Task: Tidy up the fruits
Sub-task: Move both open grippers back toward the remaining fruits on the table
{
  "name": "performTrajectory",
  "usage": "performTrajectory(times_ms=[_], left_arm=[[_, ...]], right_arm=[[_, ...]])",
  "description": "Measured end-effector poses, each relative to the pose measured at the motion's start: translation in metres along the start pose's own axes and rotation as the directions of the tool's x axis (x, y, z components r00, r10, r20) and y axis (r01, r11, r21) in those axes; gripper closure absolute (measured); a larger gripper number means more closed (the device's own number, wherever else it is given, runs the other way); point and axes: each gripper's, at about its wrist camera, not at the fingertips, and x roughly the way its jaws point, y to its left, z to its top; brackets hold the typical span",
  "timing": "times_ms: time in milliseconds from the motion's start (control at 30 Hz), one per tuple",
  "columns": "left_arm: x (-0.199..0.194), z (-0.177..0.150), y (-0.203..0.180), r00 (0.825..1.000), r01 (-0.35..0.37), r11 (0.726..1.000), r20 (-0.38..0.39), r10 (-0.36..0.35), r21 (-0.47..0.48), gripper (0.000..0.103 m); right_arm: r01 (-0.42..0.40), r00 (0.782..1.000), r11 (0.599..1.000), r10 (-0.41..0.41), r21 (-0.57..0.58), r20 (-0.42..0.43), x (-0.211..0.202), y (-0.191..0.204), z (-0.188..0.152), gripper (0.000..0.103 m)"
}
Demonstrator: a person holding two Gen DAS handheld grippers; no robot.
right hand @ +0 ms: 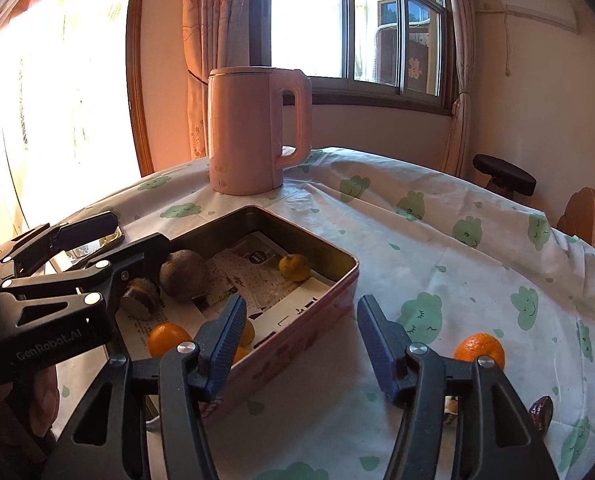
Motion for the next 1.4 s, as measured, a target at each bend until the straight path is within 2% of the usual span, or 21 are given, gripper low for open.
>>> performTrajectory(times_ms=[267, 433, 567, 700, 867, 1033, 1233, 1400], left_arm=[[0.001, 0.000, -0.047, 0.998, 0.070, 0.995, -0.007, -0.069, 0.072, 0.027], [0.005, -0.001, -0.074, 0.994, 0.105, 0.988, -0.024, -0.103, 0.110, 0.027], [0.009, -0.002, -0.093, 0.990, 0.136, 0.983, -0.044, -0.131, 0.126, 0.027], [0.011, -0.004, -0.112, 0.985, 0.168, 0.975, -0.059, -0.161, 0.146, 0.027], [0.017, -0.006, -0.131, 0.985, 0.169, 0.969, -0.064, -0.160, 0.182, 0.027], [0.026, -0.006, -0.134, 0.985, 0.165, 0.970, -0.084, -0.152, 0.177, 0.027], [0.035, -0.010, -0.144, 0.971, 0.220, 0.962, -0.135, -0.199, 0.163, 0.027], [0.035, -0.013, -0.157, 0.961, 0.255, 0.950, -0.153, -0.229, 0.182, 0.032]], right_arm=[[0.155, 0.988, 0.983, -0.153, 0.096, -0.019, -0.036, -0.076, -0.027, 0.040], [0.258, 0.966, 0.949, -0.253, 0.180, -0.048, -0.049, -0.121, -0.044, 0.040], [0.312, 0.950, 0.923, -0.302, 0.227, -0.079, -0.053, -0.146, -0.054, 0.040], [0.324, 0.946, 0.914, -0.309, 0.246, -0.098, -0.054, -0.158, -0.061, 0.040], [0.320, 0.947, 0.911, -0.304, 0.262, -0.101, -0.055, -0.163, -0.064, 0.040], [0.308, 0.951, 0.914, -0.287, 0.266, -0.116, -0.052, -0.165, -0.064, 0.040], [0.273, 0.958, 0.929, -0.238, 0.249, -0.162, -0.038, -0.164, -0.062, 0.040], [0.249, 0.956, 0.937, -0.197, 0.245, -0.218, -0.024, -0.165, -0.063, 0.040]])
